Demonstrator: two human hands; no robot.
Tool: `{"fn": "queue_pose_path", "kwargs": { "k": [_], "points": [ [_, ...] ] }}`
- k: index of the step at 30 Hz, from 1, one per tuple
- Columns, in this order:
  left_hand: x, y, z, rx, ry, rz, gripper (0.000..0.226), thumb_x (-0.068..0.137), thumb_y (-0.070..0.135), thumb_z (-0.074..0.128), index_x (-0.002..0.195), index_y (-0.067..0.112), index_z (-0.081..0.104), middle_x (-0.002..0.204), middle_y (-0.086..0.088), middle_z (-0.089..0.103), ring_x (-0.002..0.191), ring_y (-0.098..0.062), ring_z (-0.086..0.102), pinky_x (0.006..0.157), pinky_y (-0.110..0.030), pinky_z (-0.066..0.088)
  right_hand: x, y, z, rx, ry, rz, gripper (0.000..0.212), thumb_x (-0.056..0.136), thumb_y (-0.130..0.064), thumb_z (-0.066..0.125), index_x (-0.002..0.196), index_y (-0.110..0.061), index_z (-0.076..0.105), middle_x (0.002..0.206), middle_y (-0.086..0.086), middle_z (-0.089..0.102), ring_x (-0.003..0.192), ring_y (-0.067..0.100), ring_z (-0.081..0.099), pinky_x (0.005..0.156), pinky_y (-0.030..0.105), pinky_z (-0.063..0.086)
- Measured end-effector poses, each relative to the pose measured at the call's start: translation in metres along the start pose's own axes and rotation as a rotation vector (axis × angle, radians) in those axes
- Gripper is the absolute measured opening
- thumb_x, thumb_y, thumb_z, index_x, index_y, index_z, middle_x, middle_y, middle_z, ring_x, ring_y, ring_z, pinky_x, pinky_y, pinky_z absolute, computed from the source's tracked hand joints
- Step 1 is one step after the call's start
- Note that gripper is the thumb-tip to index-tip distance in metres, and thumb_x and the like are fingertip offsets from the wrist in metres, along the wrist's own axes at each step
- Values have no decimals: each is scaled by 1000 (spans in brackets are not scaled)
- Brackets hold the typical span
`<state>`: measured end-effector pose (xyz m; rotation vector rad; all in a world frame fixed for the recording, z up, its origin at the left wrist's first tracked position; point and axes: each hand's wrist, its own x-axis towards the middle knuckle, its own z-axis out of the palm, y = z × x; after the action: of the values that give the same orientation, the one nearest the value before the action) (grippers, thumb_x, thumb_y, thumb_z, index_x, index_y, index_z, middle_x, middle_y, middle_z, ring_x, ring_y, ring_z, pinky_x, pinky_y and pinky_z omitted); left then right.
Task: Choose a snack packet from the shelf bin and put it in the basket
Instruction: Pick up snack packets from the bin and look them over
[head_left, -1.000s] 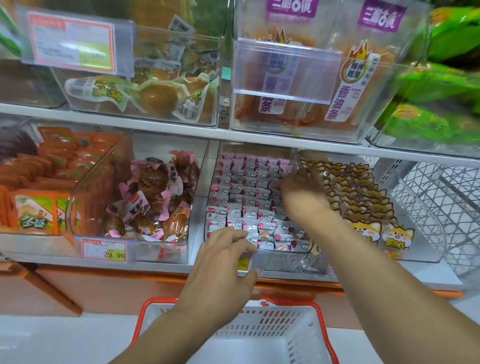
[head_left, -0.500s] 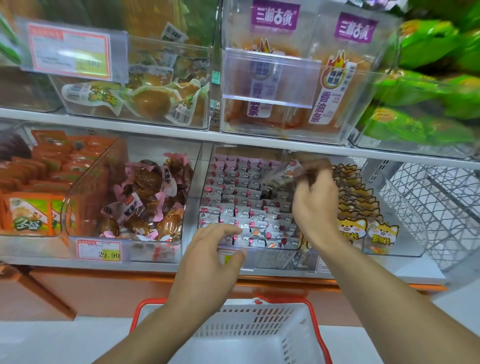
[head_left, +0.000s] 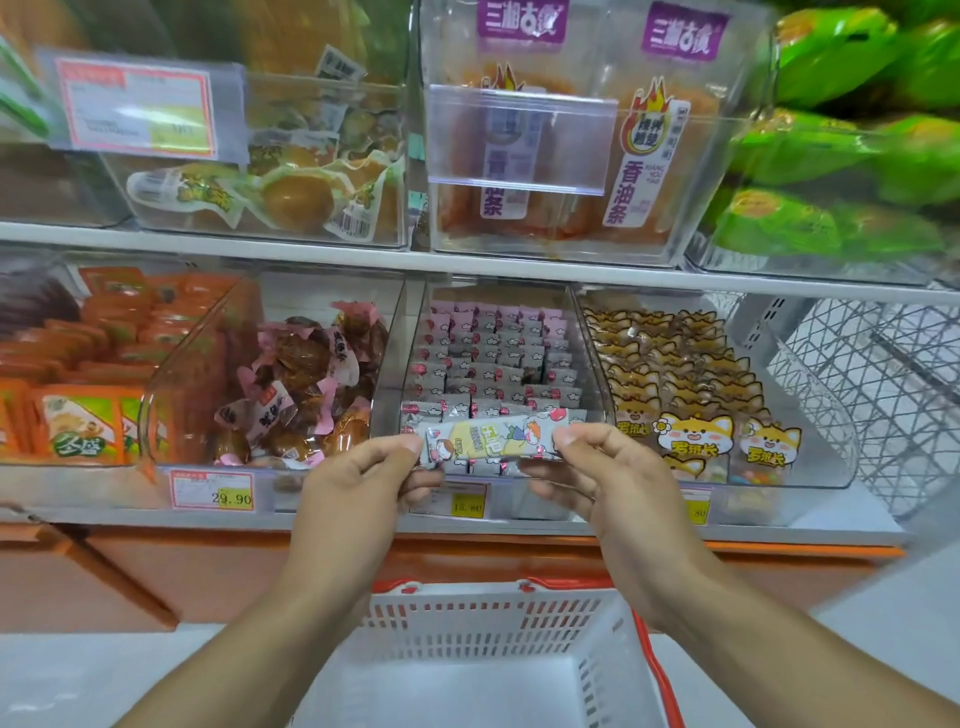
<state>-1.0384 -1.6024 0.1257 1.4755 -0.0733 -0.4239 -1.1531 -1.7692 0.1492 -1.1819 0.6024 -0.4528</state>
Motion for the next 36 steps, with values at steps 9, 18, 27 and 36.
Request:
{"fn": "queue_pose_path", "kwargs": {
  "k": [9,18,27,36],
  "points": [
    [2,-6,2,-38,-59,-42,28,104,24,54,91,16,78,94,4,79,87,-8,75,88,-29,56,13,1,-8,-14,24,37,14,104,-14,55,110,-11,67,102,12,77,83,18,76,74,29,63],
    [5,-9,-1,-285,-125,-147,23,107,14,48,121,4,62,109,-13,77,100,-23,76,76,-24,61,11,0,-22,-488,-203,-115,65,96,-5,66,141,-48,47,142,-21,53,112,5,66,79,22,57],
    [3,-11,-1,-74,-121,-31,14,103,21,58,111,17,69,100,-4,79,91,-16,76,79,-28,62,13,4,-20,-644,-295,-317,28,92,-21,73,113,-39,67,114,-23,70,110,1,65,89,27,56],
    [-14,3,1,113,-320,119,30,78,45,74,108,43,76,108,5,76,96,-12,74,87,-26,59,15,5,-11,-167,-202,81,31,89,-34,73,101,-5,70,83,9,66,70,19,68,62,27,57]
  ]
}}
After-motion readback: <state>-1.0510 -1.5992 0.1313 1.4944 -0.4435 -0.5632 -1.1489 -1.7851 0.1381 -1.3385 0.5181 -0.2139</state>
